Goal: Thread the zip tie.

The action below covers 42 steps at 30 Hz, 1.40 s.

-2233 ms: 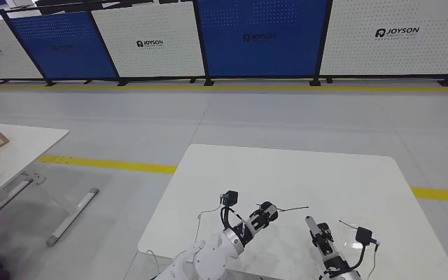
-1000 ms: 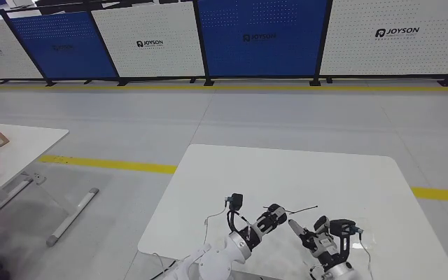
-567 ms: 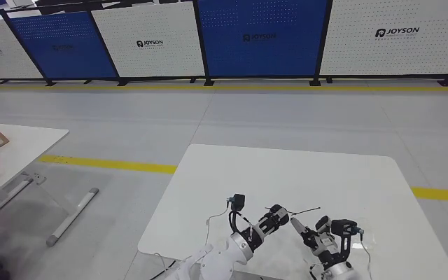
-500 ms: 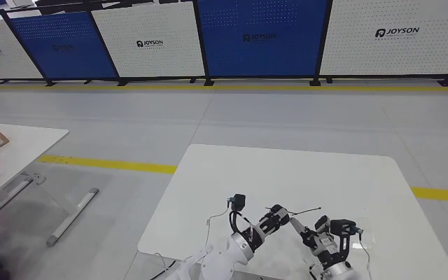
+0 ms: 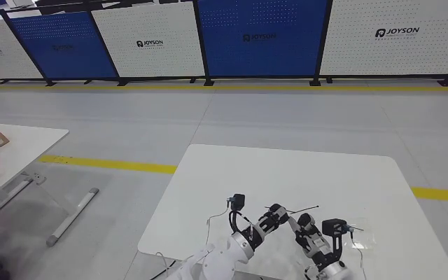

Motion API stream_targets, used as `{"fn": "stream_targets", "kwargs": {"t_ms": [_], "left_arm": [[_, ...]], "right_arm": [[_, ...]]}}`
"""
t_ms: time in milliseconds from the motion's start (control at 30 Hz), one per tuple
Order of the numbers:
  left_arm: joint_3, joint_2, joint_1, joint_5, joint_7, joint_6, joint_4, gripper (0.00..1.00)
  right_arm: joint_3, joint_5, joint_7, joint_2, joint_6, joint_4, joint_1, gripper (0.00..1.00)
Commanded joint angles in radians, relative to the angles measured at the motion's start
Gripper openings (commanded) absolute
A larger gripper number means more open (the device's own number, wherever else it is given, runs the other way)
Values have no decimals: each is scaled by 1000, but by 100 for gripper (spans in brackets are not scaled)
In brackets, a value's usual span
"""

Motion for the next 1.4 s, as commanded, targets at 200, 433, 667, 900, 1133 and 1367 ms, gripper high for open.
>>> {"fn": "stream_targets", "kwargs": {"t_ms": [200, 433, 667, 900, 1133, 1367], "left_arm": [[18, -5, -7, 14, -6, 2, 11, 0], [27, -8, -8, 27, -1, 7, 13, 0], [35, -13, -14, 39, 7, 16, 22, 0], [36, -16, -17, 44, 17, 20, 26, 0], [34, -18, -15, 44, 19, 17, 28, 0], [30, -20, -13, 46, 16, 10, 27, 0]], "right_arm": [[5, 26, 5, 1, -9, -8, 2, 35], [-1, 28, 5, 0, -7, -8, 9, 27], [-7, 15, 6, 0, -8, -6, 13, 22], [-10, 16, 6, 0, -7, -3, 15, 0], [-12, 19, 10, 0, -4, -1, 18, 0], [-16, 16, 13, 0, -2, 0, 22, 0]]}}
